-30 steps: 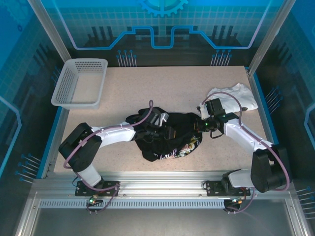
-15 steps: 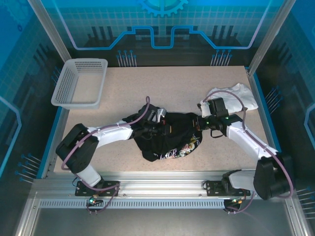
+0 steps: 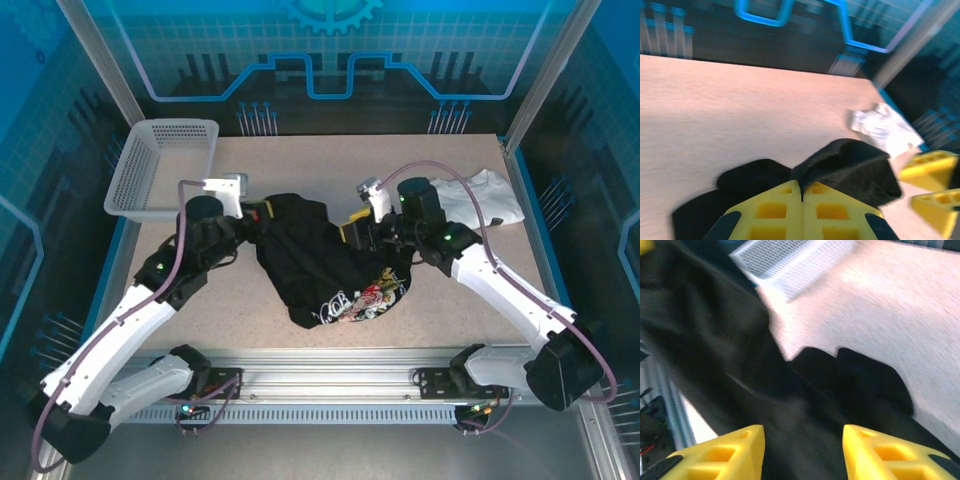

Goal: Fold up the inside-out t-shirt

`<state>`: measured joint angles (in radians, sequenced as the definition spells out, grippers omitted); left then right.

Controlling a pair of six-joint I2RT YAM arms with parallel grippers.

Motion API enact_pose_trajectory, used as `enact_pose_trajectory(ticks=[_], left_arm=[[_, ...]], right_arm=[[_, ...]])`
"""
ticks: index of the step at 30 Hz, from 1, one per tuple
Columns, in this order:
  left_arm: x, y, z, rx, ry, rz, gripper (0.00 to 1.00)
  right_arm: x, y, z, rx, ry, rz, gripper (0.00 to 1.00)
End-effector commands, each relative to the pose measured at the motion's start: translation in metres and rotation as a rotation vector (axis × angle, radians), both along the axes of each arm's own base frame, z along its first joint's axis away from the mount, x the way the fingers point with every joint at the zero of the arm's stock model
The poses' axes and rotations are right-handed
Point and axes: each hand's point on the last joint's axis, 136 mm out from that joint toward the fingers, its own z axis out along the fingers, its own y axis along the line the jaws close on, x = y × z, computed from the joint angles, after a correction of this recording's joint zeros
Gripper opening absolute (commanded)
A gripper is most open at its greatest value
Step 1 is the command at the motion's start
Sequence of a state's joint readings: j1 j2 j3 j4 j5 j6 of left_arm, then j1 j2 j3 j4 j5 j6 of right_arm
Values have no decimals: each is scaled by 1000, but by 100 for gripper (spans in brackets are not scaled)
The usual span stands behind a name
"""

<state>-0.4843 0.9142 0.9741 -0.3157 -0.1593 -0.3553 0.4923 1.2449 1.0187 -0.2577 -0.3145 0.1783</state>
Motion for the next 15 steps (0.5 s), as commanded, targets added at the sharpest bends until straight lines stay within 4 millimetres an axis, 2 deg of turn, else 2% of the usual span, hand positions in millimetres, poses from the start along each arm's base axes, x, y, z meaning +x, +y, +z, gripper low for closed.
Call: enact_pose_trajectory(ticks=[1,3,12,14,15], left_arm=[[-4,43,-15,165,53,149,0],[-5,46,-16,172,56,155,0],[-7,50,-14,160,62,159,0],[-8,52,-11,157,56,166,0],[-9,53,-9,149,54,170,0]], right_arm=[[35,-76,-59,-156,190,-336,47],[43,-94,-87,-278,221,-409,48],[71,-76,-170,-374,405,-380,54],[72,-63,-178,-339,439,-339,46],[74,-58,-178,-315,445,-326,36]])
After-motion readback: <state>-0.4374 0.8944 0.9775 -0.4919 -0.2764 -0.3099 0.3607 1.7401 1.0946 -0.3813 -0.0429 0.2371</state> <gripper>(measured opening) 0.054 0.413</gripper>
